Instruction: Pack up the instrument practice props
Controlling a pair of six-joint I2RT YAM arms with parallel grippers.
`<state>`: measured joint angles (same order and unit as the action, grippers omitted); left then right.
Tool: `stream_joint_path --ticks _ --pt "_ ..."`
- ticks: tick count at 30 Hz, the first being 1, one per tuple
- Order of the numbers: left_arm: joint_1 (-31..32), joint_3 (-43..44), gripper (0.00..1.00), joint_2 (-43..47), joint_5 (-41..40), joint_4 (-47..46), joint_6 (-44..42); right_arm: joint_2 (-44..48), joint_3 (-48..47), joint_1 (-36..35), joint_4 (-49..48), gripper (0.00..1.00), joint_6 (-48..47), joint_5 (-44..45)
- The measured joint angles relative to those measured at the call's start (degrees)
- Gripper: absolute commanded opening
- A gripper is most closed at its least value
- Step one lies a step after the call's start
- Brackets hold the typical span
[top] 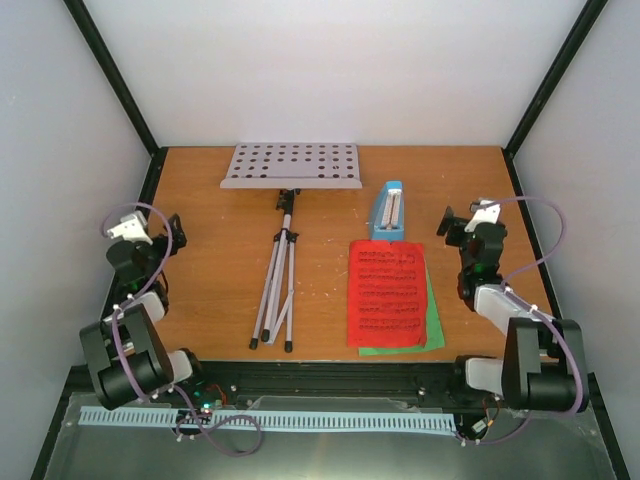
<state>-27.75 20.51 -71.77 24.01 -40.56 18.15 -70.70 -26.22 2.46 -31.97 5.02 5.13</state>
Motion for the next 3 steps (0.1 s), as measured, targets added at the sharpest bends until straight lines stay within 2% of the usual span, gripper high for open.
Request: stream_joint_path --ticks 3 --pt "0.63 -1.18 0.99 -0.87 -1.18 -3.52 -1.57 -2.29 3.08 0.00 -5.22 1.00 -1.29 -0.02"
